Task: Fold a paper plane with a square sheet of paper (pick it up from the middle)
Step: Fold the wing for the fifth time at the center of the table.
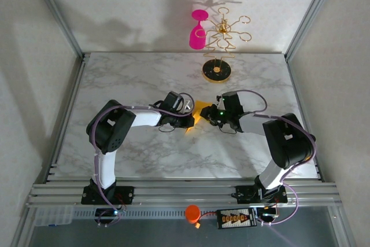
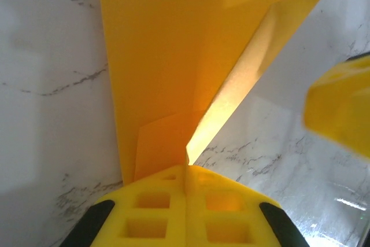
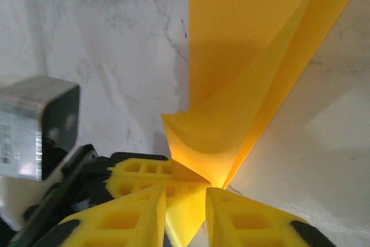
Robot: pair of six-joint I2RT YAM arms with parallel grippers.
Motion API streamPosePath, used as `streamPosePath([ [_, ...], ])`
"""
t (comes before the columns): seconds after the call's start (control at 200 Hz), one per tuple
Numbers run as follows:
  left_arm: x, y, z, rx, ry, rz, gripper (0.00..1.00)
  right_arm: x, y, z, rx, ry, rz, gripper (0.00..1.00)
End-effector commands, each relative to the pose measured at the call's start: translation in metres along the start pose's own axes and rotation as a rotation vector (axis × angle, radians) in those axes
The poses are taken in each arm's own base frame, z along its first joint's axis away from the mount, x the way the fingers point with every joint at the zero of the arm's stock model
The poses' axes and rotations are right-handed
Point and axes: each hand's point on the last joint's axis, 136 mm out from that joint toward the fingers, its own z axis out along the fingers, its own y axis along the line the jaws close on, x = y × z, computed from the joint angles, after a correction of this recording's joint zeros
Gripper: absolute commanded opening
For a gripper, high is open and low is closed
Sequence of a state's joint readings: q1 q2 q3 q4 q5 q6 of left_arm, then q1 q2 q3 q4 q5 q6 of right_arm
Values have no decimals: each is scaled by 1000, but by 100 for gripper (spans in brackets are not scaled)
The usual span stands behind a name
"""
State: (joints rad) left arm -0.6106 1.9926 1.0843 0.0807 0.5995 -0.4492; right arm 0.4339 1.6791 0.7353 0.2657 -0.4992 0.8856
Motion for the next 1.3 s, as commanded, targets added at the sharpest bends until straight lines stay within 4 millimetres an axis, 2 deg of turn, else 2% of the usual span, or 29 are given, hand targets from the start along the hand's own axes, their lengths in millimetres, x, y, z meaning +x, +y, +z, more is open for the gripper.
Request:
streamPosePath([
  [0.0, 22, 29, 9, -82, 77, -89, 0, -1, 7, 11, -9, 15, -50, 22],
  [0.34, 25, 32, 10, -82, 87, -117, 0, 1, 2, 24, 8, 41, -65, 16],
  [0.771, 30, 35, 12, -82, 102, -130, 4, 1, 0, 34, 7, 67, -72, 16],
  [1.297, 31, 36, 11, -84, 106, -135, 8, 3, -16, 40, 66, 86, -54, 16],
])
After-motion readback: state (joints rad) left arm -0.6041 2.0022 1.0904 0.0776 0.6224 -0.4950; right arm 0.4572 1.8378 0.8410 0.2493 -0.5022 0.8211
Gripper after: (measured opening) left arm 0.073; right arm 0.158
